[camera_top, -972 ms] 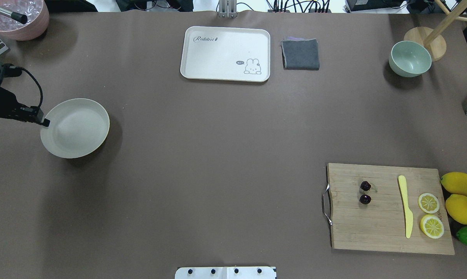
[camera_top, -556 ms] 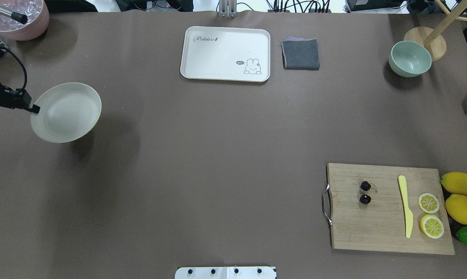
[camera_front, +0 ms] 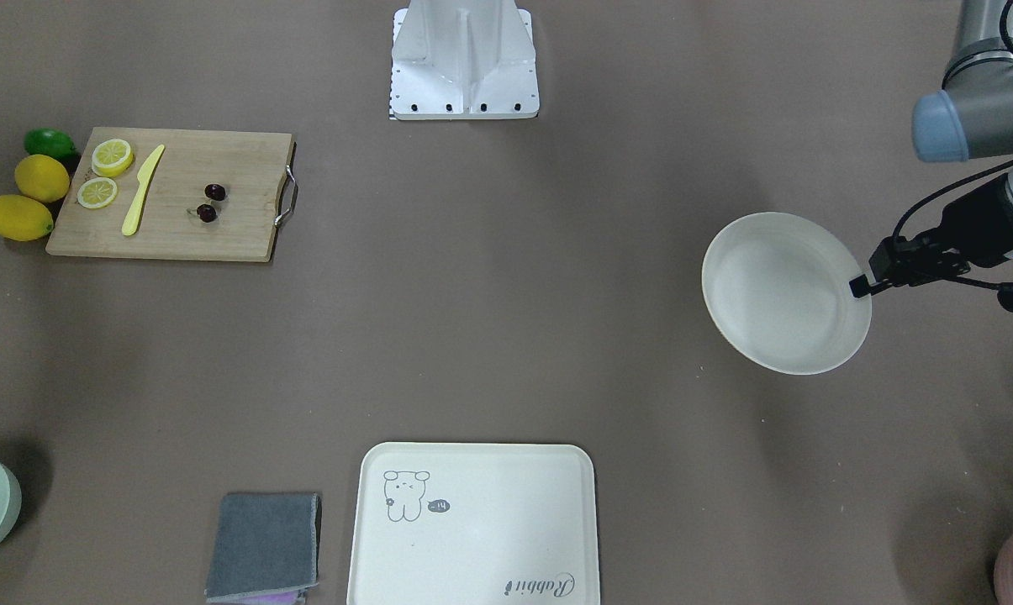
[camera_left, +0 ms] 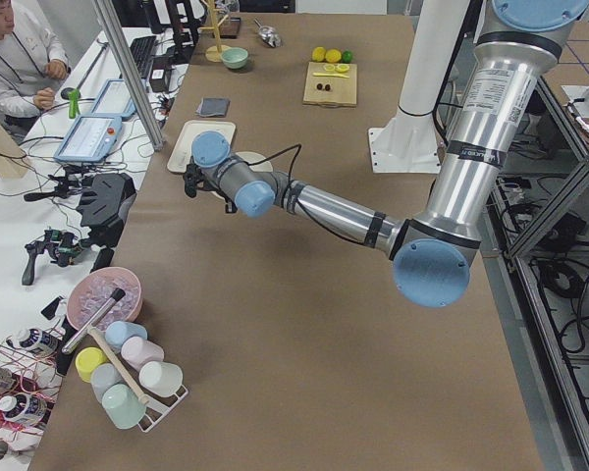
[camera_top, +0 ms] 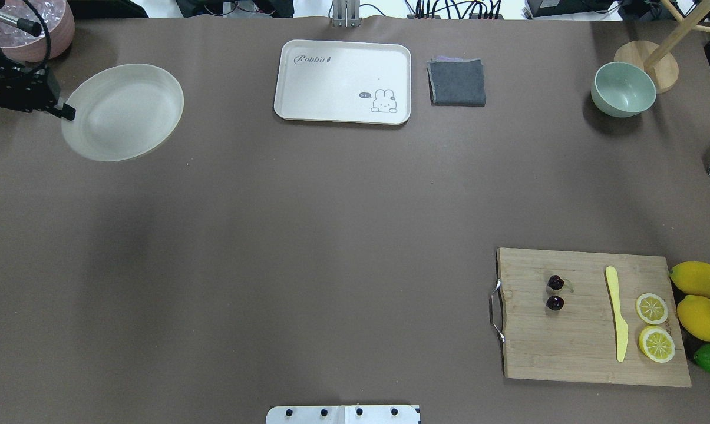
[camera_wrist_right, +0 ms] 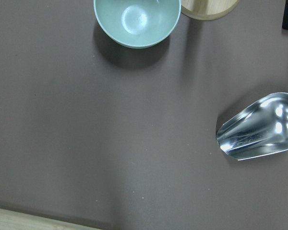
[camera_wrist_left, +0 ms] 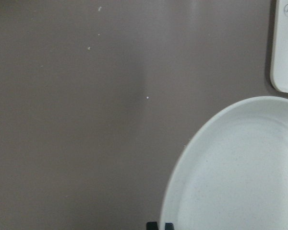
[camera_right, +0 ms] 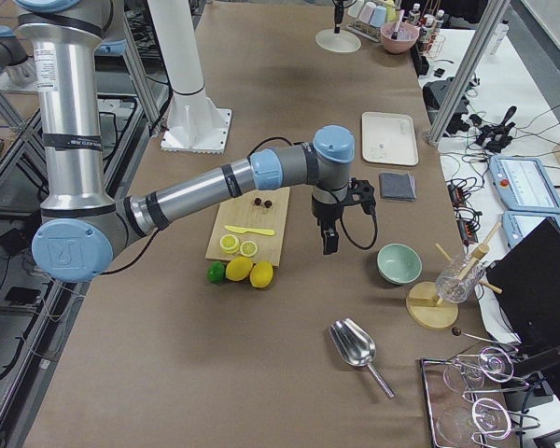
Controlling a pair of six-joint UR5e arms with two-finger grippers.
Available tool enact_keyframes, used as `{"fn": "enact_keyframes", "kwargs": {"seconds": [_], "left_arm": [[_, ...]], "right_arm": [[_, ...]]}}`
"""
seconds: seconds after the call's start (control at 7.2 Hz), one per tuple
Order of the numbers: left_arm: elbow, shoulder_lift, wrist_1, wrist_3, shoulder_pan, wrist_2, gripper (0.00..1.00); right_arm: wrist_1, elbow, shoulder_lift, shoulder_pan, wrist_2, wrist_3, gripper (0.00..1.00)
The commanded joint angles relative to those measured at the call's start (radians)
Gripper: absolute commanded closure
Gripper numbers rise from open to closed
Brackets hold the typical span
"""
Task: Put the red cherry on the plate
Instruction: 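Slide the white plate with the left gripper toward the table center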
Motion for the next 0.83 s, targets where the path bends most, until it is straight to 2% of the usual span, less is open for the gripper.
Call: {"fn": "enact_keyframes", "kwargs": {"seconds": [0.0, 0.56, 0.69], "left_arm": [[-0.030, -0.115, 0.022, -0.235, 0.176, 0.162, 1.00], [-0.019, -0.235, 0.014, -0.544, 0.544, 0.526, 1.00], [-0.016, -0.247, 0.014, -0.592, 0.598, 0.581, 1.00]], "right_arm": [[-0.002, 0.000, 0.002, 0.000, 0.001, 0.001, 0.00], [-0.002, -0.003, -0.001, 0.000, 0.003, 0.002, 0.00], [-0.002, -0.006, -0.001, 0.000, 0.003, 0.001, 0.00]]}}
